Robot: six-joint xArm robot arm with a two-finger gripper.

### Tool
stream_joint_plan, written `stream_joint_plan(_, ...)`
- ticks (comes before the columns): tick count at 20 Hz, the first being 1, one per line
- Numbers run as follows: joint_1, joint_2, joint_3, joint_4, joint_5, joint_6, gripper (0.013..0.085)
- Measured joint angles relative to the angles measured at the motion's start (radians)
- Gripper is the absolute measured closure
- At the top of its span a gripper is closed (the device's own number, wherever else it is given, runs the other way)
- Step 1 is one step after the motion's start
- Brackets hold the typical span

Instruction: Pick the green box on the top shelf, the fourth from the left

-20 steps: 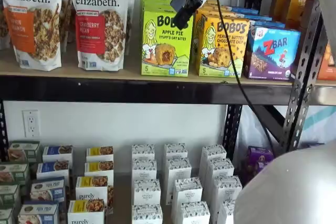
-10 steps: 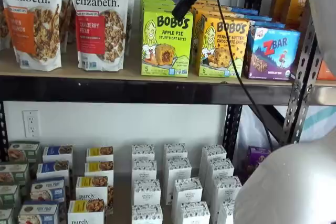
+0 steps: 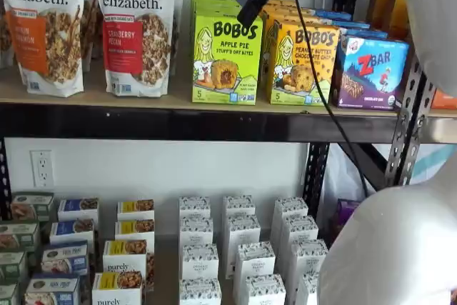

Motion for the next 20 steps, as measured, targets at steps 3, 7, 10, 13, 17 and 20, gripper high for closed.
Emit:
stream_joint_plan(3,-0.003,0.014,-0.014,-0.008,-0.001,-0.003,0.0130)
stream_joint_plan(7,-0.003,0.032,-0.030,-0.018,-0.011,-0.005,0.0130)
stream_joint_plan(10,0.002,0.044,-0.041,-0.037,-0.021,-0.003,0.0130)
stream_joint_plan(13,0.004,0.064,-0.065,-0.058,-0.001,-0.001,0.0130)
stream_joint_plan(17,0.009,0.078,-0.078,-0.083,0.006,0.000,0.0130)
stream_joint_plan(20,0.016,0.083,-0.076,-0.102,-0.008,0.002,0.0130)
